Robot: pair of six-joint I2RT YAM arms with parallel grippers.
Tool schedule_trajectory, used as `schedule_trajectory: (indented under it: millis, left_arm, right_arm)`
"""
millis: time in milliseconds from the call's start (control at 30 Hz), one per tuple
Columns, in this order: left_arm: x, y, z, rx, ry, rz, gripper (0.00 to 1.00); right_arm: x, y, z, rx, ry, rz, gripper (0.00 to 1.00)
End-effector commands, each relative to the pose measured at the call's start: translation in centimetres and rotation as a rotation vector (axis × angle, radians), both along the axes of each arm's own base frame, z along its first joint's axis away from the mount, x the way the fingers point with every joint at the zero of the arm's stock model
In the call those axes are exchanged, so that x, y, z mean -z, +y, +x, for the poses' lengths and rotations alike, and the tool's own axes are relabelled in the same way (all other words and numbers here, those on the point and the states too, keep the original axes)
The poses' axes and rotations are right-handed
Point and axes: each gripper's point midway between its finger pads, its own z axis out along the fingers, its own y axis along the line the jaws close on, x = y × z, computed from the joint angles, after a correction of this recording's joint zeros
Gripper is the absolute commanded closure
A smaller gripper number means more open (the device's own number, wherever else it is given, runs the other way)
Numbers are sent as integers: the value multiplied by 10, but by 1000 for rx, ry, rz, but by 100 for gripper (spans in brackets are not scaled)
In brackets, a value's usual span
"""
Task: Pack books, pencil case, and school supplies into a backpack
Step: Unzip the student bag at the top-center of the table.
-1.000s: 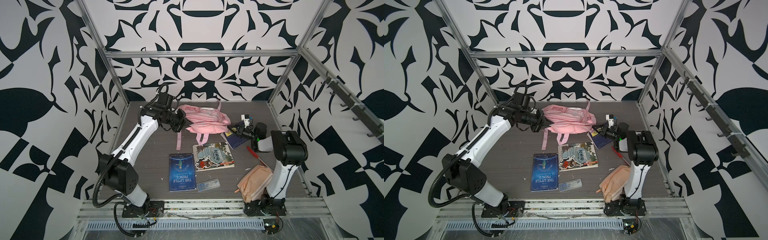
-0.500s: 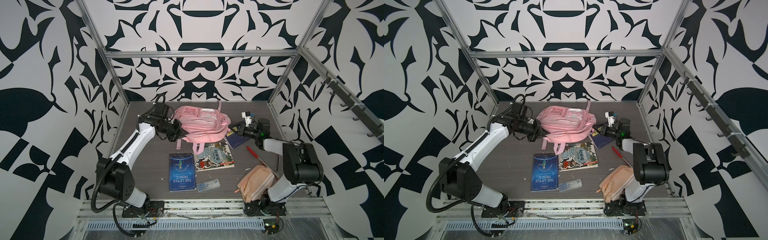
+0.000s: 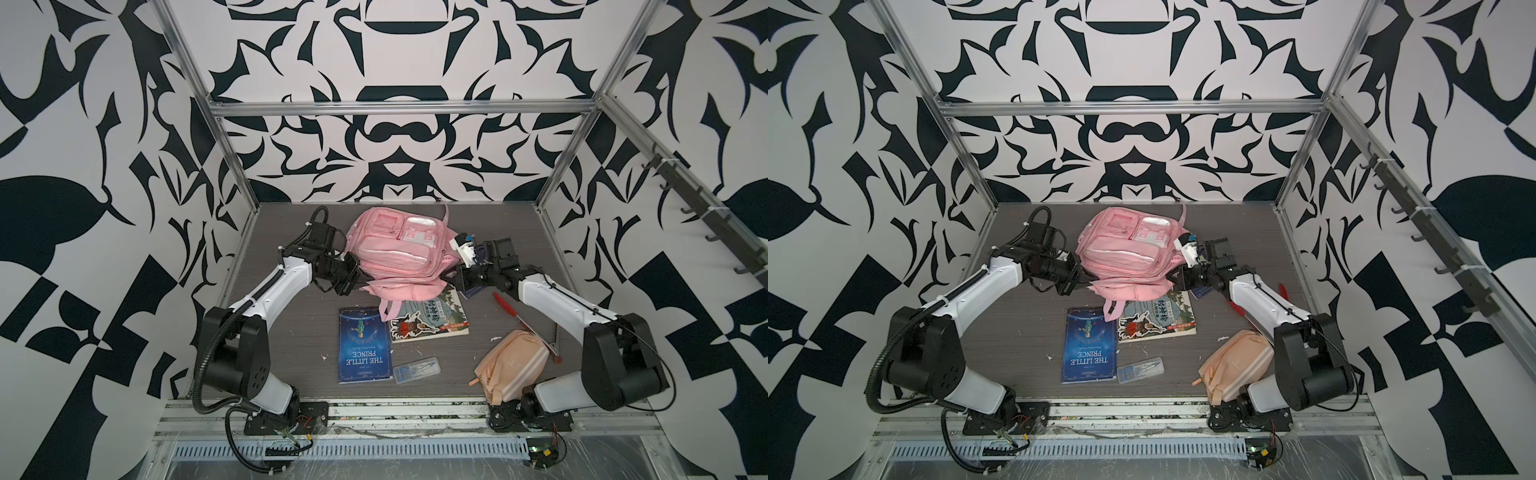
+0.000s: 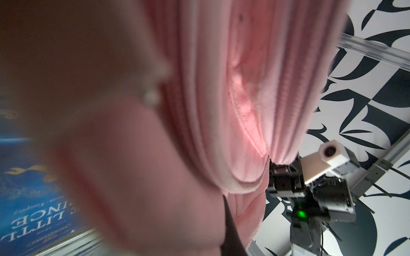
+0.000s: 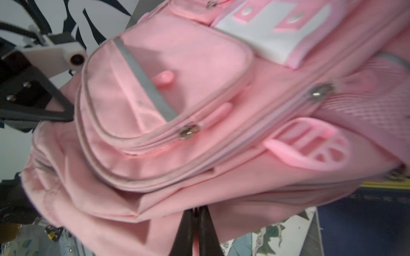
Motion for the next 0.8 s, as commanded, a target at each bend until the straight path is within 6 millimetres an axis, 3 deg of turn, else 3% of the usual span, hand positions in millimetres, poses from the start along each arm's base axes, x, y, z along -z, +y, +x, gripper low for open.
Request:
schedule_trajectory:
  millis: [0, 267, 367, 567, 767]
  left_arm:
    - [-8, -14, 19, 25, -75, -87, 100]
    - [10, -15, 31, 34, -87, -45, 100]
    - [13, -16, 32, 24, -87, -52, 100]
    - [19, -14, 29, 26, -91, -47, 100]
    - [43, 2, 23, 71, -95, 55, 100]
  right_arm:
    - [-22, 27, -24, -103, -36, -14, 100]
    - [-25, 100, -61, -248, -24, -10, 100]
    - [-28, 118, -70, -272, -25, -2, 100]
    - [-38, 140, -75, -255, -41, 18, 100]
    - [-47, 132, -76, -197, -44, 56, 100]
